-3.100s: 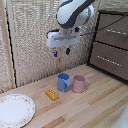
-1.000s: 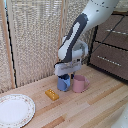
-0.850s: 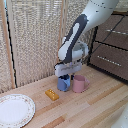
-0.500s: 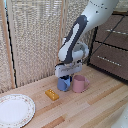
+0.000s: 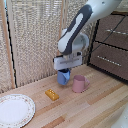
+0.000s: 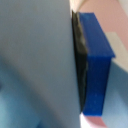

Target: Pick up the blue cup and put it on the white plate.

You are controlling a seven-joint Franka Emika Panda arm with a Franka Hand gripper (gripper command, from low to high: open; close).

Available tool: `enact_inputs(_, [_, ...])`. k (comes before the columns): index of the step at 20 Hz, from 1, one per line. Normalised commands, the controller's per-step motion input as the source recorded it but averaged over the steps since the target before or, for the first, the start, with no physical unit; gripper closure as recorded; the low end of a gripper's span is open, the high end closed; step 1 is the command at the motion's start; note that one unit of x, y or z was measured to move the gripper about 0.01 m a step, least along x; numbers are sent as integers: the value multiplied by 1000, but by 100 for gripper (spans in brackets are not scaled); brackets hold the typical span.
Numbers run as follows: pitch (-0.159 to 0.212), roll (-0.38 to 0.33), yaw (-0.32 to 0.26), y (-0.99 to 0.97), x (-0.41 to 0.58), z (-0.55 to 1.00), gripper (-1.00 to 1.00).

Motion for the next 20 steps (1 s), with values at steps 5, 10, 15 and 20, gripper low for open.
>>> enact_inputs(5, [145, 106, -6, 660, 58, 469, 100])
enact_inputs(10, [121, 14, -7, 862, 159, 328, 100])
enact_inputs(15, [9, -19, -21, 915, 234, 295, 100])
enact_inputs(20, [-10, -21, 0, 896, 307, 226, 100])
